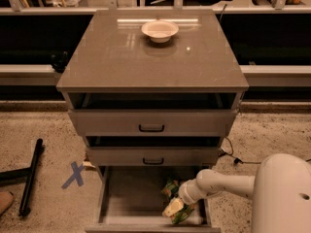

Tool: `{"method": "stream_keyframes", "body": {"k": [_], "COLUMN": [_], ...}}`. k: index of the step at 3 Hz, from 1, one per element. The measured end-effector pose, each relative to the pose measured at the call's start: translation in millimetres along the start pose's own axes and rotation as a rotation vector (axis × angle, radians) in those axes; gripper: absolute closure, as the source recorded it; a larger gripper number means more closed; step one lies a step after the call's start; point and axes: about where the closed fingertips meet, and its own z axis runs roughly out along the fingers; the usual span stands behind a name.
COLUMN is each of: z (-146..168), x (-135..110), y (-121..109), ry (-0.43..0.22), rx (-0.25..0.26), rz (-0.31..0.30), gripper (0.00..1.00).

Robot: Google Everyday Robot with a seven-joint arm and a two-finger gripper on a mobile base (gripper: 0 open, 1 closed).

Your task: Pick green rice chip bag from bottom drawer and place on counter

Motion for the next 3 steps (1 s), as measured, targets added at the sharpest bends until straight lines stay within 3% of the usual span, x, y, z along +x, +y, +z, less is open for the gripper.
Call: {"method": "stream_keyframes", "body": {"k": [1, 3], "z": [30, 61], "x": [-2, -5], "y": [-13, -43], "ry": [-0.025, -0.081], "rx": [0.010, 0.094], "rz": [0.010, 0.044], "gripper": [0.00, 0.00]}}
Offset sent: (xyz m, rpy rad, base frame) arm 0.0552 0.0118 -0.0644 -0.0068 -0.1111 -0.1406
